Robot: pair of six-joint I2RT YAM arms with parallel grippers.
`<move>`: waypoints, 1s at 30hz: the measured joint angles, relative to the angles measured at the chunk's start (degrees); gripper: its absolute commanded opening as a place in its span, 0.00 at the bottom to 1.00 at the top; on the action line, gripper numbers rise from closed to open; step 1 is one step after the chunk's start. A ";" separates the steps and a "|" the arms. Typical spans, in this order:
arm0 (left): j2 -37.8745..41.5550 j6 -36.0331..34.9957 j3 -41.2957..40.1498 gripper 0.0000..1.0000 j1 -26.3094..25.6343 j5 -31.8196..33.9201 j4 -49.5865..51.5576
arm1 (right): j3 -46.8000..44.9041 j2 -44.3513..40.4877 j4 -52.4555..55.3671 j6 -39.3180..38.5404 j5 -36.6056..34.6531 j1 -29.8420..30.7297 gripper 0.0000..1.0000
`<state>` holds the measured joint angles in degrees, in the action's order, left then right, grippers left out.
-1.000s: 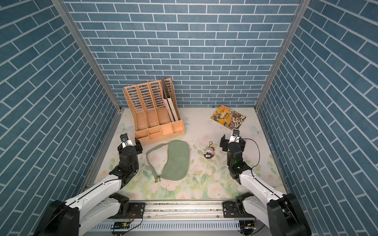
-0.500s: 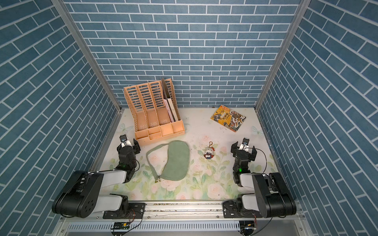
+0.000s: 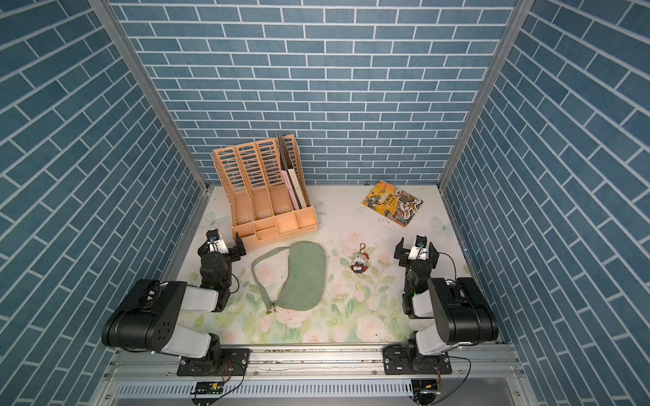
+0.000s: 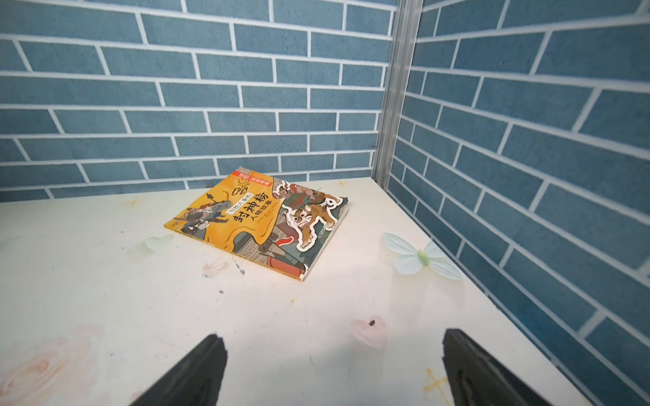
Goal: Remove the decoration from the bag
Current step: Reset both arms
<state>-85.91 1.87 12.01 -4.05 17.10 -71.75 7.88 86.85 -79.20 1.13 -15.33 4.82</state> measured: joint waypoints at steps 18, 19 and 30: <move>-0.79 1.60 -1.70 1.00 0.70 -0.28 -4.48 | 1.81 0.37 1.22 0.02 1.03 -0.35 1.00; -0.79 1.60 -1.70 1.00 0.70 -0.28 -4.48 | 1.81 0.37 1.22 0.02 1.03 -0.35 1.00; -0.79 1.55 -1.70 1.00 0.70 -0.68 -4.46 | 1.81 0.37 1.22 0.02 1.03 -0.35 1.00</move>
<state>-86.70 3.42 10.31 -3.36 16.43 -76.20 9.69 87.22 -77.97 1.15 -14.31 4.47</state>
